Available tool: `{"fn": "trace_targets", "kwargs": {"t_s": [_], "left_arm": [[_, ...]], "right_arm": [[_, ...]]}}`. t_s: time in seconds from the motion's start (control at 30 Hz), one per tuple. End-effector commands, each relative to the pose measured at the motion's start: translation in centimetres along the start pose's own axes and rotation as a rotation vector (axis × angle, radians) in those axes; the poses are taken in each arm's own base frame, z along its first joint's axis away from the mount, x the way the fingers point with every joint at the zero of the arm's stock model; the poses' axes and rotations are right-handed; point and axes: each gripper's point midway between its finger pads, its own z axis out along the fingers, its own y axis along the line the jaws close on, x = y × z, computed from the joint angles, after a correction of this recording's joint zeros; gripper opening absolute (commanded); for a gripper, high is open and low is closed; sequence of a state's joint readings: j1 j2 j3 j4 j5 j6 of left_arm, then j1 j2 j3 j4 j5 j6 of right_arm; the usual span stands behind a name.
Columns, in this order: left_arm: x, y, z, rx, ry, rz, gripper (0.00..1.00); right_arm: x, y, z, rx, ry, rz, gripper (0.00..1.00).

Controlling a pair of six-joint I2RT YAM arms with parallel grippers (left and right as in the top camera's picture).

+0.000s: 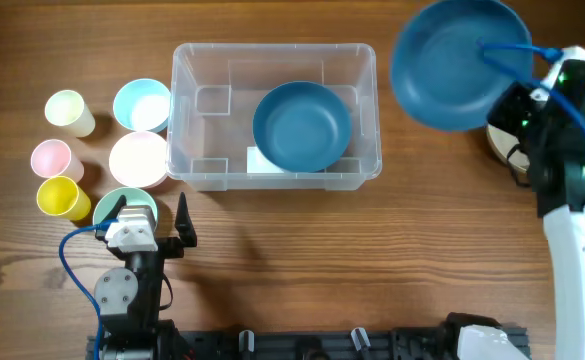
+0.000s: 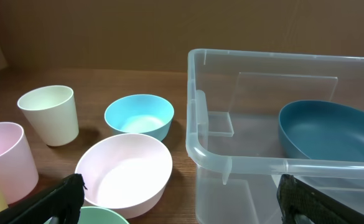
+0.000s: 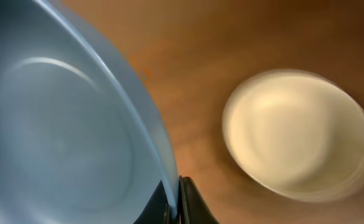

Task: Pack container
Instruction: 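Place the second blue plate onto the first inside the container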

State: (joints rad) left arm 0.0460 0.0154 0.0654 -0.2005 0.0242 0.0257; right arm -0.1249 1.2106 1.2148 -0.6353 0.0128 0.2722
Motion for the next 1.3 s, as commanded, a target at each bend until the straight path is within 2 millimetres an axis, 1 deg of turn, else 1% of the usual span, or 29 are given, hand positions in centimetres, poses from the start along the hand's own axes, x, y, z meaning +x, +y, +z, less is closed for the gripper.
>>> {"fn": "trace_targets", "kwargs": {"t_s": [0.0,0.07,0.1,0.13,0.2,0.27,0.33,0.43,0.5,0.53,0.57,0.6,0.63,0.67,0.73,0.8,0.87,0.9,0.93,1.0,1.03,1.07,1.17,1.2,1.23,1.27], "left_arm": [[0.0,-0.2,0.0,0.009,-0.005,0.020,1.00],[0.0,-0.2,0.0,0.009,-0.005,0.020,1.00],[0.0,-0.2,0.0,0.009,-0.005,0.020,1.00],[0.0,-0.2,0.0,0.009,-0.005,0.020,1.00],[0.0,-0.2,0.0,0.009,-0.005,0.020,1.00],[0.0,-0.2,0.0,0.009,-0.005,0.020,1.00],[0.0,-0.2,0.0,0.009,-0.005,0.020,1.00],[0.0,-0.2,0.0,0.009,-0.005,0.020,1.00],[0.0,-0.2,0.0,0.009,-0.005,0.020,1.00],[0.0,-0.2,0.0,0.009,-0.005,0.020,1.00],[0.0,-0.2,0.0,0.009,-0.005,0.020,1.00],[0.0,-0.2,0.0,0.009,-0.005,0.020,1.00],[0.0,-0.2,0.0,0.009,-0.005,0.020,1.00],[0.0,-0.2,0.0,0.009,-0.005,0.020,1.00],[0.0,-0.2,0.0,0.009,-0.005,0.020,1.00],[0.0,-0.2,0.0,0.009,-0.005,0.020,1.00],[0.0,-0.2,0.0,0.009,-0.005,0.020,1.00],[0.0,-0.2,0.0,0.009,-0.005,0.020,1.00],[0.0,-0.2,0.0,0.009,-0.005,0.020,1.00],[0.0,-0.2,0.0,0.009,-0.005,0.020,1.00],[0.0,-0.2,0.0,0.009,-0.005,0.020,1.00],[0.0,-0.2,0.0,0.009,-0.005,0.020,1.00],[0.0,-0.2,0.0,0.009,-0.005,0.020,1.00],[0.0,-0.2,0.0,0.009,-0.005,0.020,1.00],[0.0,-0.2,0.0,0.009,-0.005,0.020,1.00],[0.0,-0.2,0.0,0.009,-0.005,0.020,1.00]], "right_arm": [[0.8,7.8,-2.2,-0.276,-0.003,-0.219,0.04],[2.4,10.5,-2.0,-0.322,0.032,-0.277,0.04],[3.7,12.3,-1.4,-0.341,0.059,-0.315,0.04],[4.4,13.1,-1.1,-0.345,0.071,-0.334,0.04],[6.0,14.7,0.3,-0.325,0.098,-0.378,0.04],[7.5,15.7,2.2,-0.288,0.128,-0.396,0.04],[9.4,16.6,4.7,-0.274,0.174,-0.408,0.04],[12.0,16.8,8.1,-0.248,0.249,-0.384,0.04],[13.2,17.0,9.6,-0.246,0.276,-0.389,0.04],[13.5,17.0,10.1,-0.245,0.282,-0.390,0.13],[13.8,17.0,10.5,-0.242,0.287,-0.390,0.40],[13.9,17.1,10.5,-0.247,0.291,-0.391,0.62],[14.0,17.2,10.4,-0.256,0.296,-0.390,0.76],[14.1,17.5,10.3,-0.274,0.300,-0.394,0.81],[14.4,17.5,9.9,-0.290,0.316,-0.417,0.82],[15.2,16.4,9.5,-0.253,0.358,-0.429,0.74],[15.7,15.0,9.5,-0.191,0.387,-0.443,0.69],[16.0,14.4,9.4,-0.165,0.402,-0.452,0.69],[16.1,14.3,9.2,-0.162,0.409,-0.454,0.69],[15.6,14.6,8.5,-0.184,0.399,-0.450,0.70],[14.9,14.9,7.9,-0.201,0.380,-0.443,0.71],[13.7,15.1,6.7,-0.217,0.342,-0.433,0.71],[9.2,15.0,2.5,-0.258,0.203,-0.370,0.73],[7.9,14.5,1.2,-0.253,0.162,-0.340,0.74],[6.3,13.2,-0.2,-0.217,0.114,-0.290,0.74],[4.9,11.2,-1.5,-0.154,0.069,-0.228,0.74]]}}
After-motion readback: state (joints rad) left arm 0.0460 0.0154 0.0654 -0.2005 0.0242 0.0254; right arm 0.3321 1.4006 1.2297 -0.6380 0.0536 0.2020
